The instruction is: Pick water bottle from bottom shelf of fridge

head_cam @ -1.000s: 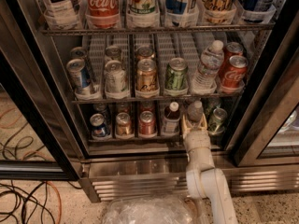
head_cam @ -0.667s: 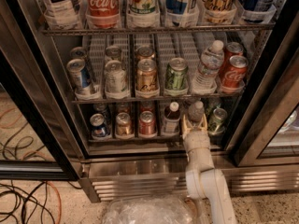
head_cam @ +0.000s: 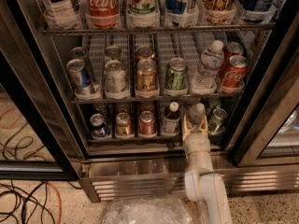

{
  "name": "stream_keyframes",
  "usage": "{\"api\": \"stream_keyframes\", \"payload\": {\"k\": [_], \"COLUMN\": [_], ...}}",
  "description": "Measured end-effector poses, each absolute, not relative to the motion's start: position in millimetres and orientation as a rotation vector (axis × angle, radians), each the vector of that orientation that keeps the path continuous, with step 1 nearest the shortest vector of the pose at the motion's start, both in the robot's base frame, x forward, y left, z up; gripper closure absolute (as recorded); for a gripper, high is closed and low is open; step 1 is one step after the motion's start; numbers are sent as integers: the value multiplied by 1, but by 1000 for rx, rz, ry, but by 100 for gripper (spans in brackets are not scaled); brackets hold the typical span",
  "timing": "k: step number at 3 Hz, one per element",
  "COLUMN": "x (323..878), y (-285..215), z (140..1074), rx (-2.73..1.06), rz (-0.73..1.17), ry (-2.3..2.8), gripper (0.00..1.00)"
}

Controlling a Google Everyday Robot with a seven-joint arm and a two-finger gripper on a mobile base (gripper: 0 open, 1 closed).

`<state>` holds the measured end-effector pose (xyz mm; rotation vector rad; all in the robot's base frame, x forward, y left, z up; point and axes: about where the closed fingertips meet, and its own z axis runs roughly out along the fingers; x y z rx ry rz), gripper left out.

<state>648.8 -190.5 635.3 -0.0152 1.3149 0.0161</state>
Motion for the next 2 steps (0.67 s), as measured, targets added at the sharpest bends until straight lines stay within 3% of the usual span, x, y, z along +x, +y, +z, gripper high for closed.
{"api": "stream_keyframes", "payload": {"k": [2], "x": [631], "y": [-183], "z": [661], "rx": [-71], "rz": [34], "ry": [1210], "gripper": [100]}}
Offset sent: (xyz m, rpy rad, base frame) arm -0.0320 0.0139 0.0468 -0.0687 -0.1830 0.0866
